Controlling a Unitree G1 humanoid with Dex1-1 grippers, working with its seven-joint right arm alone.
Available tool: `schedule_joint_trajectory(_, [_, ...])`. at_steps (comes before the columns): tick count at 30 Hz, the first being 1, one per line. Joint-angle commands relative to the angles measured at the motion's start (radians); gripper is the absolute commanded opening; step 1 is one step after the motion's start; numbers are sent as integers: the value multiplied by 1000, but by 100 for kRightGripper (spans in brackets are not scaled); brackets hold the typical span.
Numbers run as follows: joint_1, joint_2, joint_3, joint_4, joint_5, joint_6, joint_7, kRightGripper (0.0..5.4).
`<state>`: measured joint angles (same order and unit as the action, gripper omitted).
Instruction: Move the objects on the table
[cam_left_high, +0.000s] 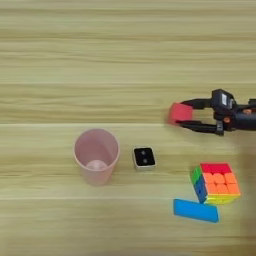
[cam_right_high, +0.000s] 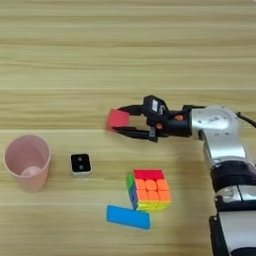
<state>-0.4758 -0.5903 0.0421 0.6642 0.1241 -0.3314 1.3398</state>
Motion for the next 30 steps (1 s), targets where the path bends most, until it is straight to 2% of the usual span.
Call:
schedule_joint_trajectory(1, [-88,12,10,-89,-11,43,-70,226])
schedule_joint_trajectory(6, [-70,51,37,-183,-16,107,-93,226])
schedule_joint_trajectory(10, [-22,93,65,-325,-14,192,-132,226])
schedule_joint_trajectory(16, [32,114,104,-455,-10,299,-147,226])
schedule_joint_trajectory(23, [57,133,135,-453,-19,353,-159,226])
schedule_joint_trajectory(30, [37,174,142,-373,-18,385,-190,226])
